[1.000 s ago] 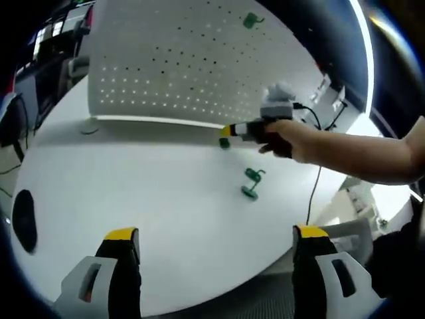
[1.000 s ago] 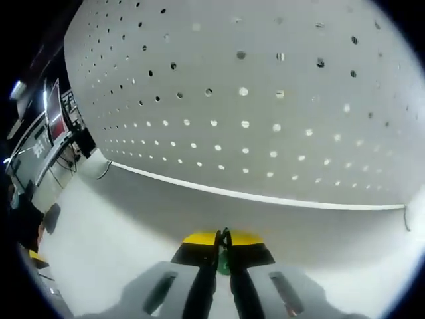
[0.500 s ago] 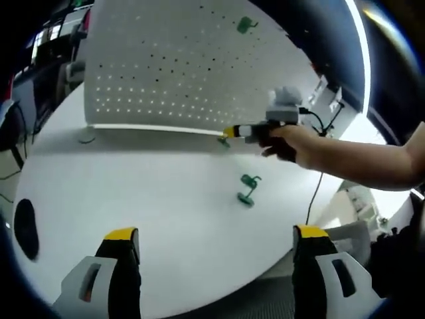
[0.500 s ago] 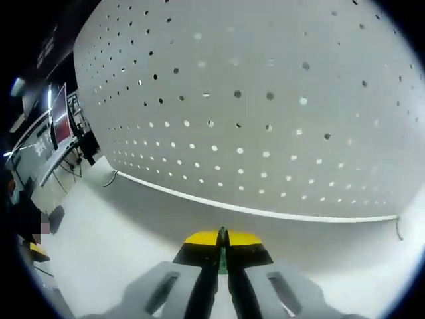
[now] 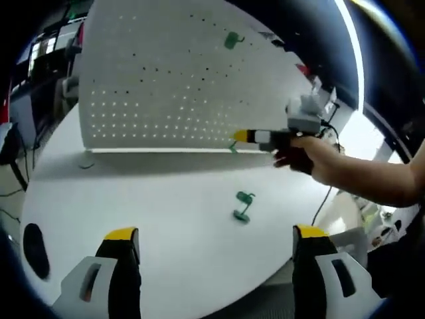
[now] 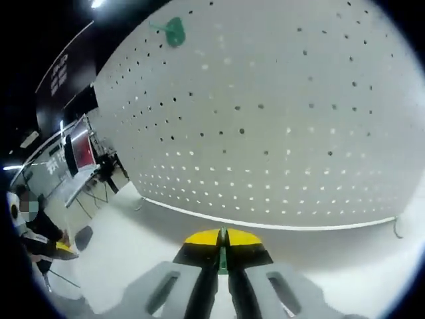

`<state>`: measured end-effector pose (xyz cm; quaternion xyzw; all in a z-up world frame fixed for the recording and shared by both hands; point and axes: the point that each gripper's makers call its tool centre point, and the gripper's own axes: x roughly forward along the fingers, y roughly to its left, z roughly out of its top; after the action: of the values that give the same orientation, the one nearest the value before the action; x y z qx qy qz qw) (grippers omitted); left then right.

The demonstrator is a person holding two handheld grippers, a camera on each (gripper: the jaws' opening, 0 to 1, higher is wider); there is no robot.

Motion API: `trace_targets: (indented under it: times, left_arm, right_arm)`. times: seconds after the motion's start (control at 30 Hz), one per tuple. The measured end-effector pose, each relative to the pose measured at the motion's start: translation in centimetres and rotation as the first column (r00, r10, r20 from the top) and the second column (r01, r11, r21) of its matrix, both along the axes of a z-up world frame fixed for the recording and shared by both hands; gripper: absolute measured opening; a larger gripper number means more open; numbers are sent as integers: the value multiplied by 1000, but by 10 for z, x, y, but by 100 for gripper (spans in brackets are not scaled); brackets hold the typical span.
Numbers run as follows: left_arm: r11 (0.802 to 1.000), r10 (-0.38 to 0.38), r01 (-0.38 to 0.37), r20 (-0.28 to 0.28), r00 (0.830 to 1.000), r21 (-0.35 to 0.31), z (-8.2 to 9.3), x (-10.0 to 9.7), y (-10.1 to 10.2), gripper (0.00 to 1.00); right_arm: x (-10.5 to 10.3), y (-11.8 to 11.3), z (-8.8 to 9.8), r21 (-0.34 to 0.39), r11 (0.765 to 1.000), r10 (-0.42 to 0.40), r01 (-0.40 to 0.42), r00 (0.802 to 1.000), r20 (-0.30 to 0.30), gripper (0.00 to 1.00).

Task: Insert the hook assembly into the mounting plate slot until the hook locks in place.

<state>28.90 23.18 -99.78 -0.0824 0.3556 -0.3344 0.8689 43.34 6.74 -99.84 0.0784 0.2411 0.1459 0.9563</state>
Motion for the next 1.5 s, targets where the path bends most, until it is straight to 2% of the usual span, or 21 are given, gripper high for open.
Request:
trace_targets:
  times: [0.13, 0.2, 0.33, 0.47, 0.53, 0.63, 0.83, 0.93, 1.2, 1.33, 1.5]
  left_arm:
    - [1000, 3, -3, 7, 1000, -6, 7, 4, -9, 96]
    - [1000, 5, -4, 9, 1000, -11, 10, 5, -13, 95]
    - [999, 14, -14, 7, 1000, -51, 21, 8, -26, 93]
    - [997, 15, -14, 15, 1000, -77, 31, 13, -36, 94]
    - [996, 16, -14, 24, 1000, -83, 36, 16, -40, 93]
    - [995, 11, -8, 36, 999, -95, 44, 20, -47, 92]
    - [984, 8, -4, 21, 1000, -175, 57, 18, -60, 86]
    - [964, 11, -6, 15, 1000, -264, 70, 19, -68, 81]
    - [948, 18, -9, 26, 999, -317, 85, 21, -68, 64]
    - [936, 6, 6, 34, 999, -351, 92, 17, -71, 46]
    - [924, -13, 22, 27, 1000, -382, 96, 14, -75, 34]
  right_arm:
    - [-21, 13, 34, 19, 998, 52, -54, 995, 83, 0]
    - [-35, 23, 51, 70, 995, 69, -77, 990, 120, 0]
    - [-62, 34, 71, 158, 984, 62, -85, 988, 143, 0]
    - [-77, 43, 80, 191, 975, 84, -113, 985, 154, 0]
    - [-84, 47, 81, 182, 976, 97, -123, 985, 144, 0]
    - [-92, 53, 92, 218, 965, 111, -146, 980, 165, 0]
    - [-106, 68, 115, 286, 936, 143, -206, 964, 225, 0]
    - [-111, 71, 120, 310, 926, 143, -214, 961, 237, 0]
    - [-118, 75, 133, 333, 915, 138, -227, 953, 270, 0]
    - [-122, 79, 135, 336, 912, 141, -234, 950, 280, 0]
    - [-124, 82, 138, 342, 910, 134, -234, 948, 289, 0]
